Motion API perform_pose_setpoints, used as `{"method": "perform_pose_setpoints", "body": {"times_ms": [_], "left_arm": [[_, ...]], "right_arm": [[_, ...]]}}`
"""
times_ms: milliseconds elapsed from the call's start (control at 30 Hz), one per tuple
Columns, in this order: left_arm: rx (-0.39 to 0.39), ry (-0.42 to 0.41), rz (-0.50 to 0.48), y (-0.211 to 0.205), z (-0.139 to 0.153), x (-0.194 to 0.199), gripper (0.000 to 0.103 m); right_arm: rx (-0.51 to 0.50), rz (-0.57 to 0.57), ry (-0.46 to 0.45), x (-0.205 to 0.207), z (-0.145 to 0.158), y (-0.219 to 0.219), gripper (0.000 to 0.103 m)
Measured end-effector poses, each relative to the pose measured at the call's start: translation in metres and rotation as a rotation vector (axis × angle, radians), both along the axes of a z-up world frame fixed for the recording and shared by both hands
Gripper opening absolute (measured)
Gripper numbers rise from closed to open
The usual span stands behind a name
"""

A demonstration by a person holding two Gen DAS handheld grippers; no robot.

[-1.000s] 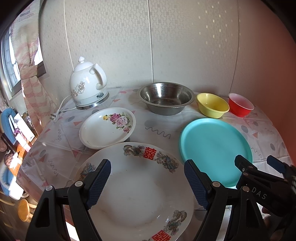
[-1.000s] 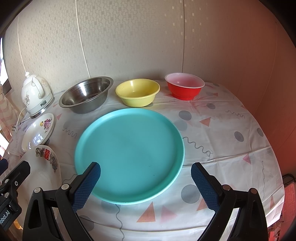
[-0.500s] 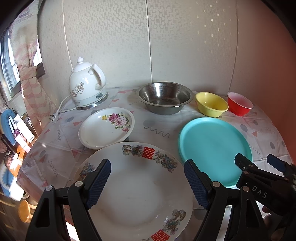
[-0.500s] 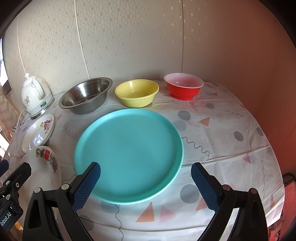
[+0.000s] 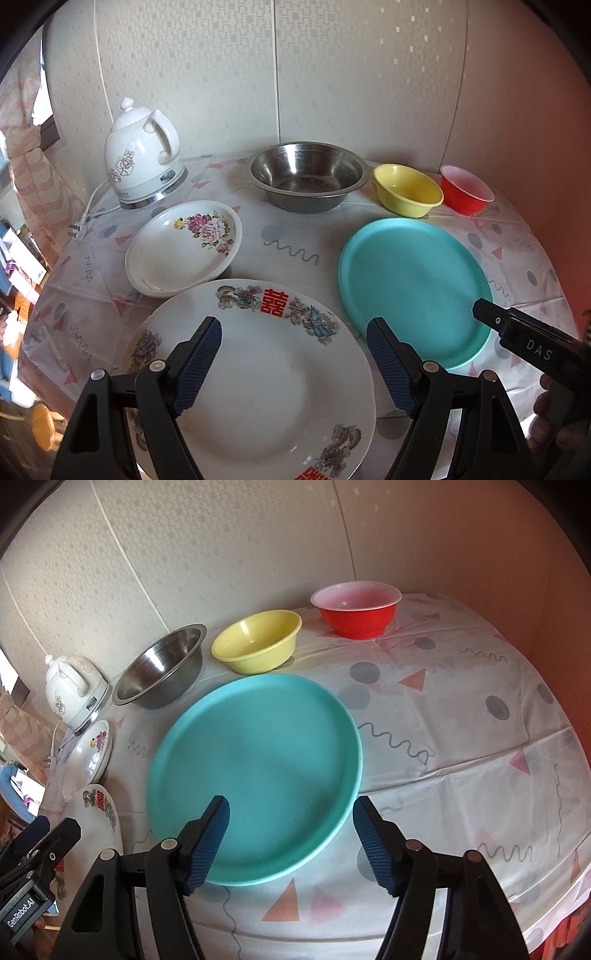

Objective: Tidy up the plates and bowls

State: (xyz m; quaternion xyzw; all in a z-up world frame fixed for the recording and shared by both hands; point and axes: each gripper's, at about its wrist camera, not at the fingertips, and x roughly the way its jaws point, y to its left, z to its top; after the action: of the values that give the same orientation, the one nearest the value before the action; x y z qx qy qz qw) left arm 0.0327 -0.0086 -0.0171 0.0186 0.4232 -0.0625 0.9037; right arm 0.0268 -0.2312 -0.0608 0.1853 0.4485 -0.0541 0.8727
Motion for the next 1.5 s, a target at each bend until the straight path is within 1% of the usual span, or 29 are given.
{"method": "perform_pose_setpoints", "body": {"times_ms": [67, 100, 133, 167, 200, 233, 267, 300, 333, 433, 567, 700, 767, 833, 867, 900, 967, 1067, 1133, 1267, 1300, 1333, 1367, 1400, 1433, 1500], "left_arm": [[-0.013, 0.019, -0.028, -0.001, 0.001, 0.010, 0.075], [-0.024, 0.026, -0.043, -0.001, 0.001, 0.015, 0.071], [-0.036, 0.042, -0.061, -0.001, 0.000, 0.022, 0.063], [-0.044, 0.062, -0.074, -0.002, -0.001, 0.028, 0.059], [-0.055, 0.081, -0.084, -0.002, -0.003, 0.035, 0.050], [-0.068, 0.100, -0.096, -0.002, -0.005, 0.042, 0.042], [-0.070, 0.116, -0.102, -0.004, -0.006, 0.049, 0.038], [-0.070, 0.127, -0.109, -0.005, -0.007, 0.055, 0.033], [-0.073, 0.134, -0.120, -0.008, -0.007, 0.060, 0.033], [-0.073, 0.165, -0.137, -0.014, -0.011, 0.077, 0.033], [-0.065, 0.222, -0.139, -0.022, -0.022, 0.097, 0.033], [-0.076, 0.275, -0.174, -0.032, -0.033, 0.111, 0.033], [-0.069, 0.294, -0.193, -0.037, -0.038, 0.115, 0.030], [-0.058, 0.310, -0.217, -0.043, -0.044, 0.118, 0.023], [-0.048, 0.317, -0.228, -0.046, -0.046, 0.118, 0.021], [-0.034, 0.320, -0.233, -0.048, -0.049, 0.119, 0.018], [-0.004, 0.301, -0.240, -0.052, -0.050, 0.119, 0.017], [0.009, 0.297, -0.251, -0.053, -0.050, 0.120, 0.016], [0.023, 0.288, -0.261, -0.053, -0.051, 0.120, 0.014], [0.043, 0.267, -0.285, -0.058, -0.051, 0.118, 0.013], [0.012, 0.276, -0.314, -0.060, -0.050, 0.117, 0.004], [-0.025, 0.296, -0.343, -0.063, -0.050, 0.114, 0.003], [-0.015, 0.290, -0.354, -0.069, -0.049, 0.111, 0.003], [0.020, 0.270, -0.358, -0.074, -0.048, 0.108, 0.003], [0.029, 0.262, -0.359, -0.077, -0.048, 0.107, 0.003], [-0.008, 0.256, -0.347, -0.073, -0.042, 0.106, 0.003]], "right_arm": [[0.014, -0.023, 0.008, 0.000, -0.003, -0.012, 0.066], [0.019, -0.031, 0.010, 0.001, -0.004, -0.017, 0.066], [0.028, -0.037, 0.014, 0.002, -0.005, -0.023, 0.064], [0.040, -0.043, 0.016, 0.003, -0.006, -0.028, 0.061], [0.050, -0.047, 0.019, 0.005, -0.008, -0.032, 0.058], [0.055, -0.049, 0.022, 0.007, -0.009, -0.035, 0.053], [0.055, -0.050, 0.029, 0.009, -0.010, -0.038, 0.047], [0.051, -0.047, 0.034, 0.011, -0.011, -0.039, 0.043], [0.048, -0.042, 0.040, 0.013, -0.012, -0.040, 0.037], [0.059, -0.020, 0.057, 0.018, -0.017, -0.040, 0.033], [0.058, 0.005, 0.073, 0.024, -0.021, -0.038, 0.033], [0.078, 0.027, 0.093, 0.028, -0.028, -0.040, 0.033], [0.067, 0.044, 0.093, 0.030, -0.028, -0.040, 0.033], [0.056, 0.062, 0.097, 0.033, -0.028, -0.040, 0.033], [0.051, 0.069, 0.098, 0.034, -0.028, -0.040, 0.032], [0.039, 0.077, 0.101, 0.035, -0.028, -0.039, 0.030], [-0.001, 0.085, 0.108, 0.036, -0.028, -0.038, 0.020], [-0.025, 0.092, 0.110, 0.035, -0.029, -0.041, 0.013], [-0.021, 0.099, 0.108, 0.035, -0.029, -0.042, 0.013], [-0.018, 0.100, 0.118, 0.035, -0.029, -0.044, 0.012], [0.006, 0.102, 0.116, 0.034, -0.028, -0.047, 0.012], [0.045, 0.109, 0.113, 0.033, -0.028, -0.048, 0.012], [0.066, 0.118, 0.111, 0.033, -0.026, -0.048, 0.012], [0.059, 0.132, 0.108, 0.033, -0.024, -0.046, 0.012], [0.034, 0.141, 0.105, 0.032, -0.022, -0.042, 0.012], [0.006, 0.134, 0.133, 0.033, -0.024, -0.040, 0.012]]}}
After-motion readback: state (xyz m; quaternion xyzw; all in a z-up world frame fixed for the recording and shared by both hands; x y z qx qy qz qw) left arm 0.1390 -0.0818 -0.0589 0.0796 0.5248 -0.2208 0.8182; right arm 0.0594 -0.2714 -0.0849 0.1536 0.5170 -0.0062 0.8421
